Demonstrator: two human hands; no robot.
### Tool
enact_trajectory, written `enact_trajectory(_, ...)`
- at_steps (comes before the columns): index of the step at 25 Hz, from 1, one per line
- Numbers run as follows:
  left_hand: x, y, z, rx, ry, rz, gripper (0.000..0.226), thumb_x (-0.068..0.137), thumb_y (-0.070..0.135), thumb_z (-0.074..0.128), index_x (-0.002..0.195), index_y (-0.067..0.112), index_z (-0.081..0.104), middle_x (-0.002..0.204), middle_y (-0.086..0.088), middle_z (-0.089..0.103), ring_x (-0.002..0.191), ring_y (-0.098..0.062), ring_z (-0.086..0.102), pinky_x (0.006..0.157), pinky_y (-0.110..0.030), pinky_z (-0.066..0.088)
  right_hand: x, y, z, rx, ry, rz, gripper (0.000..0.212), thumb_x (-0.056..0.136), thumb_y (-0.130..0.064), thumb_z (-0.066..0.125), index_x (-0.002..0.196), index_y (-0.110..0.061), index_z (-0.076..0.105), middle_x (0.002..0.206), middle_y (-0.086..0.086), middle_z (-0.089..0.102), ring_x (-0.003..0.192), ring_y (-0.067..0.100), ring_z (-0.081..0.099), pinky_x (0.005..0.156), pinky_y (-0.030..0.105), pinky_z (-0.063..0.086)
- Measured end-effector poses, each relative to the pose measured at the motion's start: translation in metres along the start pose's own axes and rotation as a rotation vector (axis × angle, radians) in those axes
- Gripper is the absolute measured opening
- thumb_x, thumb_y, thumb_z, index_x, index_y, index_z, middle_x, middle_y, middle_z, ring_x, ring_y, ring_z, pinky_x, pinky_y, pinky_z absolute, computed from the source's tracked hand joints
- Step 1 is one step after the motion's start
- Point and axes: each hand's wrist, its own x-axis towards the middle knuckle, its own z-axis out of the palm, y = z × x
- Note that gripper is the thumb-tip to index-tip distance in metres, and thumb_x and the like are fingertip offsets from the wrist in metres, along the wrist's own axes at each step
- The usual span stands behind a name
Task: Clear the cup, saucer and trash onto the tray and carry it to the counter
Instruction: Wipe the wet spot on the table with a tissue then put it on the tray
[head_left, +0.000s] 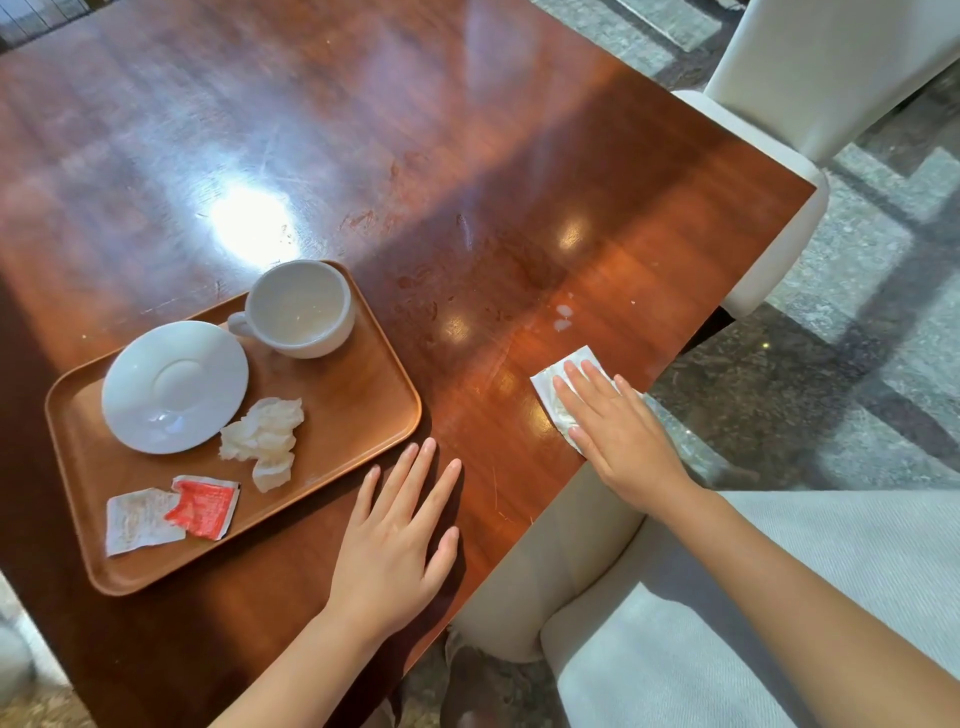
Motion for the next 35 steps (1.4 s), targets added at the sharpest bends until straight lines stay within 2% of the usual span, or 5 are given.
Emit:
enact_trajectory(16,0.000,-0.001,0.001,0.015,0.003,-0.001,0.058,0.091,0.045,0.031,0.147,0.030,0.022,0.156,-0.001,0.018,0.144,-0.016,0.007,0.117,-0.041,0.009,-0.055,-0.059,0.022,0.180,0.010,-0.389,0.040,0.099,-0.018,0.033,0.135,-0.005,0.045,0.142,0.009,0.046,0.138,0.016,0.031,0.116,0.032,0.023)
enact_trajectory(22,-0.001,-0.002,-0.001,0.004,-0.002,0.003,0.059,0.092,0.043,0.035,0.148,0.030,0.022,0.157,-0.002,0.017,0.145,-0.014,0.004,0.116,-0.038,0.004,-0.023,-0.061,-0.038,1.024,0.194,0.179,0.040,0.101,-0.017,0.030,0.139,-0.012,0.039,0.145,0.000,0.042,0.136,0.001,0.030,0.111,0.016,0.023)
enact_trajectory(26,-0.002,-0.001,-0.001,-0.003,0.004,0.003,0.059,0.091,0.043,0.035,0.148,0.029,0.023,0.156,-0.002,0.020,0.145,-0.016,0.009,0.116,-0.039,0.007,0.044,0.032,-0.058,0.494,0.436,0.413,0.047,0.098,-0.019,0.026,0.141,-0.003,0.032,0.149,0.010,0.034,0.138,0.011,0.022,0.113,0.019,0.013)
enact_trajectory(29,-0.001,0.000,0.001,-0.011,0.007,-0.004,0.059,0.091,0.044,0.034,0.148,0.030,0.023,0.156,-0.001,0.020,0.145,-0.016,0.010,0.115,-0.041,0.010,0.084,0.075,-0.043,0.287,0.237,0.377,0.051,0.097,-0.026,0.018,0.144,-0.006,0.026,0.153,0.013,0.028,0.142,0.022,0.020,0.117,0.043,0.014)
enact_trajectory(35,0.000,-0.002,0.003,-0.007,-0.004,-0.012,0.060,0.090,0.043,0.037,0.147,0.030,0.024,0.156,0.000,0.020,0.145,-0.015,0.008,0.115,-0.040,0.008,0.103,0.077,-0.033,0.084,-0.042,0.340,0.056,0.097,-0.036,0.015,0.148,-0.018,0.001,0.159,0.002,-0.001,0.145,0.014,-0.005,0.118,0.042,-0.001)
